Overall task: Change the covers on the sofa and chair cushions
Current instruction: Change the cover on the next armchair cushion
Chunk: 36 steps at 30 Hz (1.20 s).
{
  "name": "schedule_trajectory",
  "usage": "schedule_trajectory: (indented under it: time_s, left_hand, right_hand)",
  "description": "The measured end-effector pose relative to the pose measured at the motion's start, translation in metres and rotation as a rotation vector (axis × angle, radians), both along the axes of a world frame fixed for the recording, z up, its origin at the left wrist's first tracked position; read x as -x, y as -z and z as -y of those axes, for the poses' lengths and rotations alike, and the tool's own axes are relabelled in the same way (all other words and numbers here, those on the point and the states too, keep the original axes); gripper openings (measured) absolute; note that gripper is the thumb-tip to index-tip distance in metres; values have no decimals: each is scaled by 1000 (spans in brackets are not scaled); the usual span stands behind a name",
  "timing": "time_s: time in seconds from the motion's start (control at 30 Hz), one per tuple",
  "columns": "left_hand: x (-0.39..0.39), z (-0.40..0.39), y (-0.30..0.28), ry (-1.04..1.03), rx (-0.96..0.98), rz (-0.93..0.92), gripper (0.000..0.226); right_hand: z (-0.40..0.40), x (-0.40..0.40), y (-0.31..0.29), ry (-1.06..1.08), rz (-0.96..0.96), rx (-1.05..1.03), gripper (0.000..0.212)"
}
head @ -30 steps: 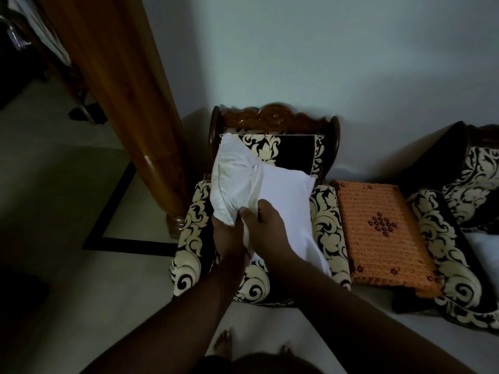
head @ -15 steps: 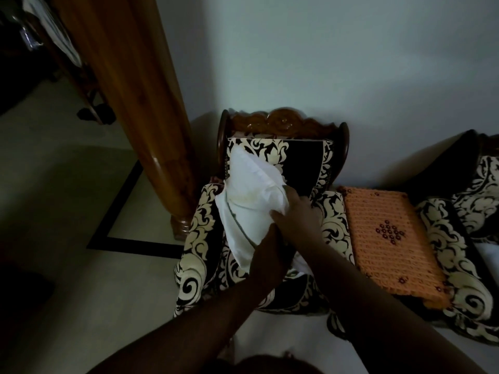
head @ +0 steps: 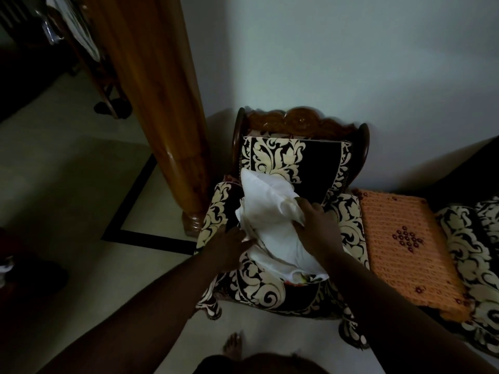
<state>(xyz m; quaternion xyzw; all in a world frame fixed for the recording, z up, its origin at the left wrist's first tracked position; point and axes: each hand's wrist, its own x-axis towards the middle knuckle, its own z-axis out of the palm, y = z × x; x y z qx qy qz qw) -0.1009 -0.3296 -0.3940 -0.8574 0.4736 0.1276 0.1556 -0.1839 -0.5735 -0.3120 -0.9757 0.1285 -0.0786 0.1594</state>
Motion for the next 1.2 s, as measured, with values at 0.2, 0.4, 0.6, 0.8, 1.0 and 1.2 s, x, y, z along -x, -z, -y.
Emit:
schedule_trajectory:
  time_s: [0.2, 0.4, 0.6, 0.8, 1.0, 1.2]
  left_hand:
    - [-21, -10, -20, 44, 148, 168, 47]
    - [-52, -65, -31, -67, 297, 245, 34]
    - [-58, -95, -36, -187, 572, 270, 29]
    - [-76, -106, -31, -452, 795, 23, 16]
    - [-107, -92, -27, -589, 741, -60, 15]
    - [-119, -68, -25, -789, 621, -131, 20]
  right_hand:
    - [-12, -19, 15, -51, -45, 31, 58]
    - [-36, -45, 31, -166, -64, 178, 52]
    - [-71, -73, 45, -303, -103, 284, 54]
    - [-85, -110, 53, -357, -165, 260, 49]
    - [-74, -155, 66, -455, -112, 284, 48]
    - [-58, -203, 90, -577, -140, 239, 49]
